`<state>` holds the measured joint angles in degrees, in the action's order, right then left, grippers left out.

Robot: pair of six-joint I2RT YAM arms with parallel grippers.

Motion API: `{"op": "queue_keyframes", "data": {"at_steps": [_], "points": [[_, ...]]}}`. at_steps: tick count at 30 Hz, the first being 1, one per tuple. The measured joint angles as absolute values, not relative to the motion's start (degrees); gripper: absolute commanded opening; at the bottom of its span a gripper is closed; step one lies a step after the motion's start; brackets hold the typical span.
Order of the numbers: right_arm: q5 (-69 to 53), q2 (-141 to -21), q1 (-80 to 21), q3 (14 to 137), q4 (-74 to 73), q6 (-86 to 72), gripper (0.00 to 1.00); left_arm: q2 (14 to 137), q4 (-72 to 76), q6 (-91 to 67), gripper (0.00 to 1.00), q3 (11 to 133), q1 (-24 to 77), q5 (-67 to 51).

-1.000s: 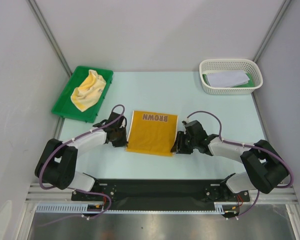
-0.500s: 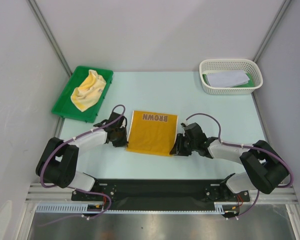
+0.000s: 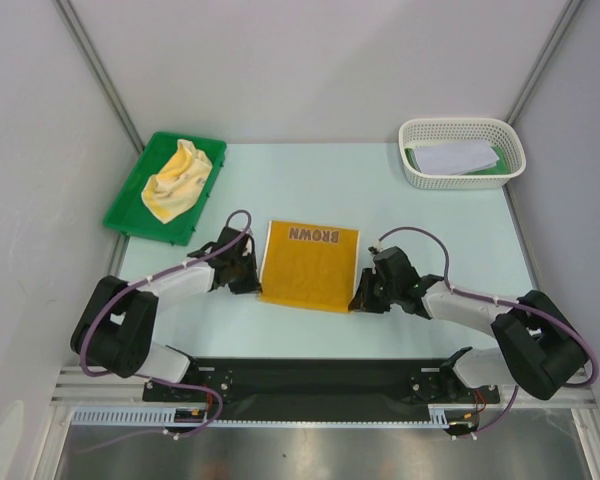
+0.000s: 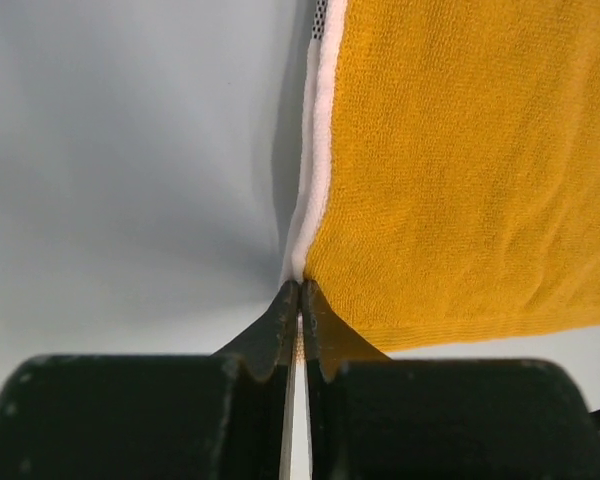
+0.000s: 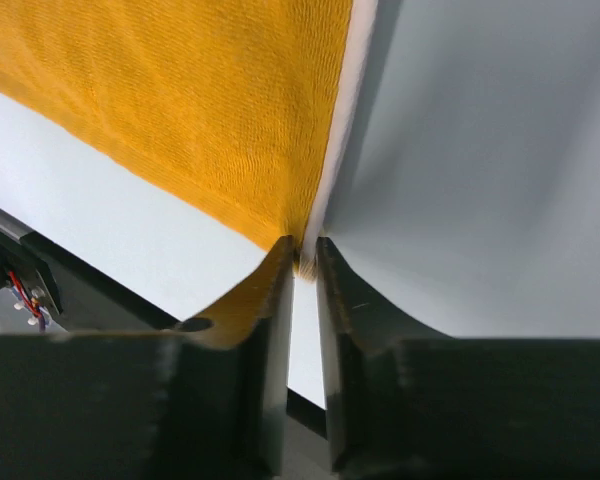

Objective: Fold and stack the towels
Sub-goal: Fold the towel

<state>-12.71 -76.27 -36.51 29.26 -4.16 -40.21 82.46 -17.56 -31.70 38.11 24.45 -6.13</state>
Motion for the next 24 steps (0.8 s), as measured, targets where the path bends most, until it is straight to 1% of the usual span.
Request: {"op": "queue_keyframes", "data": {"at_steps": [1,2,3,4,6,8,9,12,13,14,16,18,24], "points": [[-12.62,-76.18,-36.47,29.26,-4.54,-40.12,0.36,82.39,-17.39,-31.83,0.14,38.02,24.62,-6.15],[-12.58,-76.16,-36.49,29.26,-4.99,-40.12,0.39,82.39,-17.37,-31.97,0.21,38.02,24.67,-6.13],[-12.49,-76.16,-36.49,29.28,-5.54,-39.88,0.42,82.39,-17.50,-32.10,0.32,38.13,24.71,-6.11],[-12.71,-76.05,-36.49,29.50,-5.98,-39.79,0.46,82.39,-17.82,-32.21,0.35,38.50,24.82,-6.13],[-12.43,-75.94,-36.40,30.52,-7.68,-39.38,0.50,82.72,-20.12,-32.45,0.40,40.01,25.32,-5.72],[-11.86,-75.81,-36.07,32.29,-10.85,-38.68,0.52,83.57,-24.16,-32.32,0.40,42.63,25.39,-4.78],[-11.40,-75.57,-35.62,33.34,-12.64,-38.24,0.51,84.05,-26.20,-31.97,0.40,44.34,25.39,-4.14],[-11.16,-74.41,-32.97,36.73,-15.99,-36.47,0.40,84.84,-30.59,-30.83,0.40,50.46,25.39,-2.72],[-11.49,-74.06,-31.59,37.93,-16.08,-35.64,0.30,85.08,-31.31,-30.24,0.40,52.84,25.39,-2.57],[-12.34,-74.00,-30.09,39.31,-15.94,-34.46,0.24,85.52,-31.40,-29.54,0.40,55.37,25.36,-2.74],[-14.22,-75.00,-27.18,42.33,-14.55,-32.56,0.16,88.14,-31.18,-27.81,0.40,61.28,25.23,-4.23],[-16.32,-77.60,-24.49,45.76,-12.05,-30.74,0.15,92.09,-29.91,-26.24,0.38,66.74,24.99,-6.00],[-22.83,-92.31,-20.71,56.69,-4.97,-26.59,0.18,109.10,-28.29,-21.63,0.36,80.12,23.68,-11.18]]}}
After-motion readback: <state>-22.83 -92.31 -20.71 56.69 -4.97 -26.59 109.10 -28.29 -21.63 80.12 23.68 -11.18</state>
